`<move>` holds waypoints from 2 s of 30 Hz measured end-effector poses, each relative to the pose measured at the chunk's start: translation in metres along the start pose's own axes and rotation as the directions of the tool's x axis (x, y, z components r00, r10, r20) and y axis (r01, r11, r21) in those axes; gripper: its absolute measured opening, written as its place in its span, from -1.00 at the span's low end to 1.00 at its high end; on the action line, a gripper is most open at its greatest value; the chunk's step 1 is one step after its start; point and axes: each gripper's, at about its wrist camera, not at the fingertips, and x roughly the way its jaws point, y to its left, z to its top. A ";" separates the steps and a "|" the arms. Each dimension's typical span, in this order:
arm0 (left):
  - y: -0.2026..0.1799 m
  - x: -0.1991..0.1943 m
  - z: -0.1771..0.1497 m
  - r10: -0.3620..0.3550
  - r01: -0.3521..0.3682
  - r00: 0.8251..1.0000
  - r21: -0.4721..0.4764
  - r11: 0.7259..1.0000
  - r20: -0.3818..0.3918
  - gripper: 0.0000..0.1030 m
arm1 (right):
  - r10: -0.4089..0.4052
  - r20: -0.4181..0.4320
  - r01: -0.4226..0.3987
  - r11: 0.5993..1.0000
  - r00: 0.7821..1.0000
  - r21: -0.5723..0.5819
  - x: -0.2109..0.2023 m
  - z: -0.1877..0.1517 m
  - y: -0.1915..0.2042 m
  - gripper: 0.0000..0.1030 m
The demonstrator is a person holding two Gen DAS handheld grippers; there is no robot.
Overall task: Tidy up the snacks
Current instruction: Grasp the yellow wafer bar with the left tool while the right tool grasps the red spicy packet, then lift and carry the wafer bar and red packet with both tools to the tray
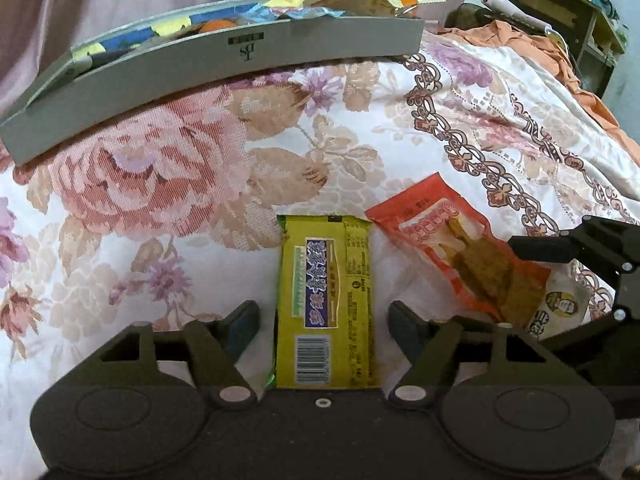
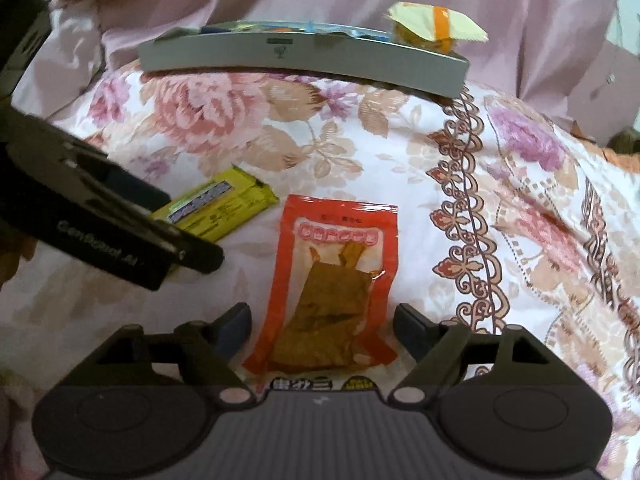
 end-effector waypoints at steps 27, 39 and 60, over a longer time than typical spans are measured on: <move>0.000 -0.040 -0.029 0.059 -0.046 0.995 -0.156 0.987 0.079 -0.04 | -0.150 0.188 0.214 0.896 0.971 -0.389 -0.016 -0.013 0.064 0.12; -0.002 -0.053 -0.027 0.054 -0.033 0.993 -0.196 0.980 0.105 -0.04 | -0.178 0.241 0.272 0.854 0.954 -0.444 -0.020 -0.017 0.070 0.08; 0.011 -0.090 0.000 0.127 -0.064 0.961 -0.253 0.965 0.244 -0.04 | -0.227 0.490 0.449 0.798 0.842 -0.403 -0.048 -0.011 0.071 0.09</move>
